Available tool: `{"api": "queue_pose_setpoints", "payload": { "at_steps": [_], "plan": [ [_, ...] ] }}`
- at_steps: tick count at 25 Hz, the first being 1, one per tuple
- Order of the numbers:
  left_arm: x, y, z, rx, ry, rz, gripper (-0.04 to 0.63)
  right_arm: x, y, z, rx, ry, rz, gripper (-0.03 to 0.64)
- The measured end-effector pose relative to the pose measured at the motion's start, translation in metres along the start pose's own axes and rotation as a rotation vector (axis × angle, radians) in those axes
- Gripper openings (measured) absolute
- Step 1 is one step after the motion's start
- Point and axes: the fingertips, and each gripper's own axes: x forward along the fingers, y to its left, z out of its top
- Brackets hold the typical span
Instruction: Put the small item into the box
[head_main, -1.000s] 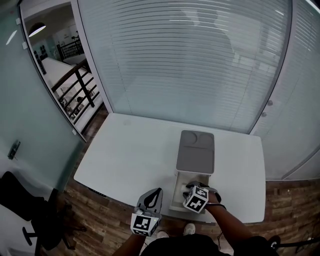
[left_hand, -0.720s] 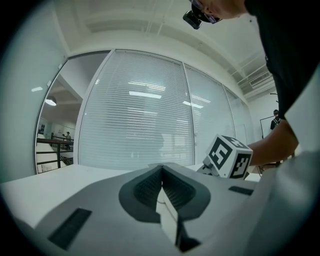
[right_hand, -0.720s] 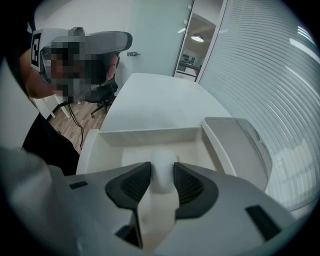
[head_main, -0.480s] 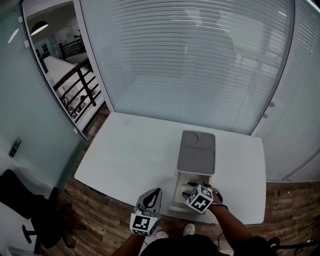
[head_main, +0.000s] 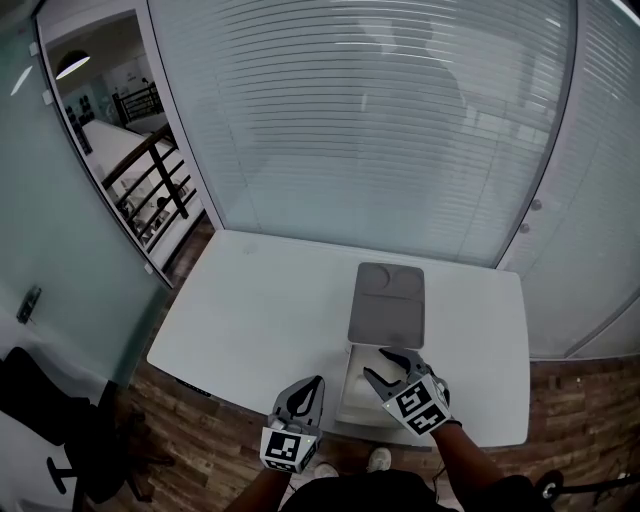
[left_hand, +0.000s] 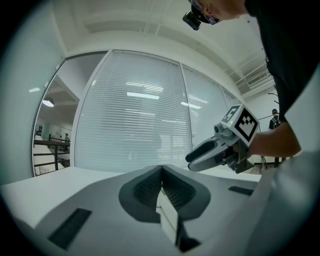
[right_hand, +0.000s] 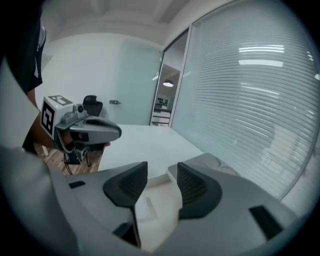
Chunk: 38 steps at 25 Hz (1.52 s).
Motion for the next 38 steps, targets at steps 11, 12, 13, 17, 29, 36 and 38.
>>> {"api": "queue_pose_setpoints", "payload": {
  "at_steps": [11, 12, 13, 17, 29, 36, 38],
  "plan": [
    [0.002, -0.002, 0.026, -0.034, -0.06, 0.015, 0.012, -0.059, -0.032, 0.046, 0.135, -0.364, -0.252, 0.066],
    [0.002, -0.001, 0.028, -0.032, -0.064, 0.02, 0.013, -0.063, -0.035, 0.046, 0.15, -0.383, -0.27, 0.044],
    [0.002, -0.001, 0.028, -0.03, -0.064, 0.021, 0.012, -0.066, -0.037, 0.046, 0.162, -0.392, -0.288, 0.02],
    [0.004, -0.004, 0.026, -0.024, -0.054, 0.013, 0.013, -0.072, -0.039, 0.038, 0.186, -0.394, -0.32, 0.005],
    [0.009, -0.017, 0.027, -0.01, -0.046, -0.008, 0.014, -0.078, -0.037, 0.02, 0.226, -0.394, -0.342, 0.003],
    [0.012, -0.022, 0.025, -0.002, -0.044, -0.017, 0.013, -0.079, -0.04, 0.016, 0.231, -0.386, -0.348, 0.003],
    [0.012, -0.022, 0.022, 0.001, -0.042, -0.017, 0.013, -0.079, -0.041, 0.015, 0.231, -0.385, -0.352, 0.003]
  ]
}}
